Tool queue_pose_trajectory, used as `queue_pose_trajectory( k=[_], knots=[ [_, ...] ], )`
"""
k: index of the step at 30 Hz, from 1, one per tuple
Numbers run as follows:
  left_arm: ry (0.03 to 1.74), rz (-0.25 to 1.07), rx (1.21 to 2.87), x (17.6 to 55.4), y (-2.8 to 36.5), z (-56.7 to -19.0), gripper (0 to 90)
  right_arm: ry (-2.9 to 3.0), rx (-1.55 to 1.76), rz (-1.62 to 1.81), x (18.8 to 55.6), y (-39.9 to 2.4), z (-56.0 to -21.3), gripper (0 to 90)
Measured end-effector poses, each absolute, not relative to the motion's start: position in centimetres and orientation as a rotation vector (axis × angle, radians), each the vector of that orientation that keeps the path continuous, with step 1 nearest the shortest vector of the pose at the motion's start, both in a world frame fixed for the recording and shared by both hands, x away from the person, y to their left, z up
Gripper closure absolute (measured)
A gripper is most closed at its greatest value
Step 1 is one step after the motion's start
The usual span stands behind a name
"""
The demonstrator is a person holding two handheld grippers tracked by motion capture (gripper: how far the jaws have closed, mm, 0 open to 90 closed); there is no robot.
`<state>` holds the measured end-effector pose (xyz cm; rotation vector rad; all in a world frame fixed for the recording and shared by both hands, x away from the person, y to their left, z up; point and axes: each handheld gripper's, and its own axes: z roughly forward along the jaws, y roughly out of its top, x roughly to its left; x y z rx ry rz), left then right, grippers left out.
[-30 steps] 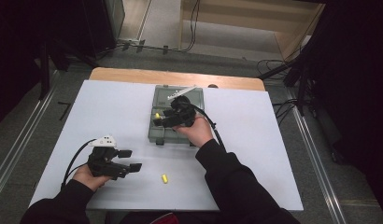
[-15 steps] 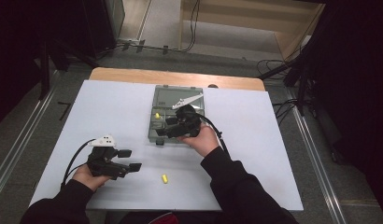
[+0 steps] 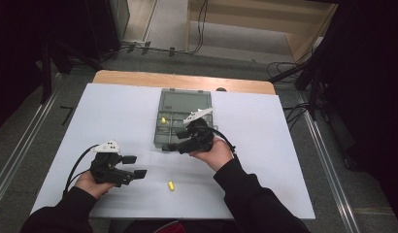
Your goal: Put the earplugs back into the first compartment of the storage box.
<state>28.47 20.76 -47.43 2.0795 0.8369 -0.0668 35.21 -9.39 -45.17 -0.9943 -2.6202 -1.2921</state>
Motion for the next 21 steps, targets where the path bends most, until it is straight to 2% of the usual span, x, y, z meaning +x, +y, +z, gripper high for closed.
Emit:
queue_pose_trajectory(
  k=[21],
  knots=[
    [0.840,-0.065,2.076,28.5,20.8,-47.4,23.7,-2.625,-0.921,-1.279,31.7,-9.3,-46.4,30.5]
  ],
)
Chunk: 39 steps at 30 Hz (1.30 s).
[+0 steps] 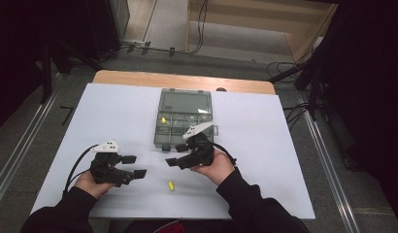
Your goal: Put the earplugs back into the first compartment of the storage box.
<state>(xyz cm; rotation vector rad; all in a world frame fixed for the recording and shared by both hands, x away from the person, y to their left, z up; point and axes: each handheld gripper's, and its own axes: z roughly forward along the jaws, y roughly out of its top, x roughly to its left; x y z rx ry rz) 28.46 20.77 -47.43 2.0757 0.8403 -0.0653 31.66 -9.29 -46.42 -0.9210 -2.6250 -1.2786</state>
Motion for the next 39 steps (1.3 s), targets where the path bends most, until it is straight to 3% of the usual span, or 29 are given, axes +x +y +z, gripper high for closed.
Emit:
queue_pose_trajectory(
  k=[39],
  knots=[
    [0.840,-0.058,2.077,28.4,20.8,-47.3,23.7,-2.654,-0.895,-1.198,27.6,-8.4,-49.8,32.4]
  ],
)
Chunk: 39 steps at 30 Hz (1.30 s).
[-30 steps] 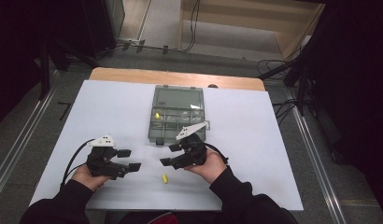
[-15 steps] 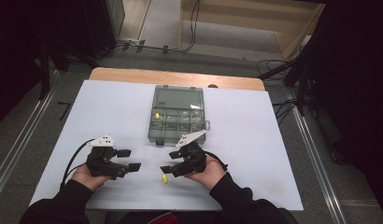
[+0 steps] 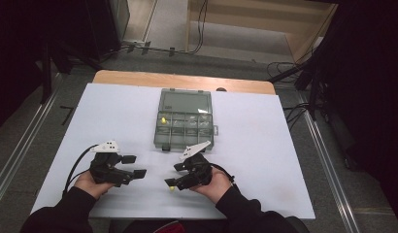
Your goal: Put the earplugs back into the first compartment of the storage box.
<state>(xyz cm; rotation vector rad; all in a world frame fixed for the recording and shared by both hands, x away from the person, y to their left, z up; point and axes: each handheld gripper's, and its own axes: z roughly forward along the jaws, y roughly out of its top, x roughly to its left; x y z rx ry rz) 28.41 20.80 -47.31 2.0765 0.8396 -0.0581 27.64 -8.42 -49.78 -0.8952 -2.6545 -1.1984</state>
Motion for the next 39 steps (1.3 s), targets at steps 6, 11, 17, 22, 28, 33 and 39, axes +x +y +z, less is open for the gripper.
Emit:
queue_pose_trajectory(
  k=[6,11,17,22,28,33,39],
  knots=[
    [0.839,-0.061,2.076,28.4,20.8,-47.3,23.7,-2.670,-0.868,-1.161,27.2,-7.9,-50.2,35.4],
    [0.837,-0.062,2.077,28.5,20.8,-47.4,23.7,-2.678,-0.860,-1.137,27.0,-7.6,-50.3,43.8],
    [0.839,-0.060,2.077,28.5,20.8,-47.4,23.7,-2.685,-0.873,-1.089,26.7,-7.3,-50.4,59.3],
    [0.840,-0.063,2.077,28.5,20.8,-47.4,23.7,-2.749,-0.859,-1.081,26.2,-7.0,-50.4,71.8],
    [0.836,-0.059,2.079,28.4,20.7,-47.4,23.7,-2.716,-0.855,-1.046,26.4,-6.9,-50.4,78.7],
    [0.839,-0.062,2.079,28.5,20.7,-47.4,23.7,-2.694,-0.868,-1.045,26.8,-7.1,-50.3,78.8],
    [0.839,-0.064,2.076,28.5,20.6,-47.4,23.7,-2.663,-0.909,-1.076,27.4,-7.9,-49.8,78.9]
  ],
)
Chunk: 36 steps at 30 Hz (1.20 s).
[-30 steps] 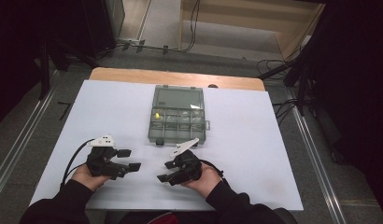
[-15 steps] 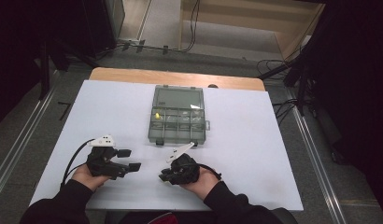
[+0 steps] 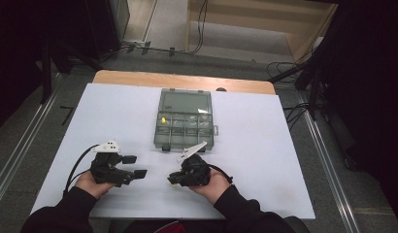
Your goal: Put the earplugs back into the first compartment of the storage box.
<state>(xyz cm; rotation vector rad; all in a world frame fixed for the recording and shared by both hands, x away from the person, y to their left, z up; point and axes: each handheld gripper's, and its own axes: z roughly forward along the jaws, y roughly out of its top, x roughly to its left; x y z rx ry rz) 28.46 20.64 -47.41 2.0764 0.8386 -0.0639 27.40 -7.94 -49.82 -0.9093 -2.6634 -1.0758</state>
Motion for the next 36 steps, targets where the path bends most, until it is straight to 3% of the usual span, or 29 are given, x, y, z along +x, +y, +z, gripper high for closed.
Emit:
queue_pose_trajectory(
  k=[14,36],
  knots=[
    [0.833,-0.064,2.073,28.5,20.5,-47.4,23.7,-2.608,-0.972,-1.154,29.1,-9.7,-48.3,78.9],
    [0.832,-0.069,2.078,28.5,20.5,-47.4,23.7,-2.579,-0.982,-1.160,31.9,-9.1,-46.4,78.9]
  ],
)
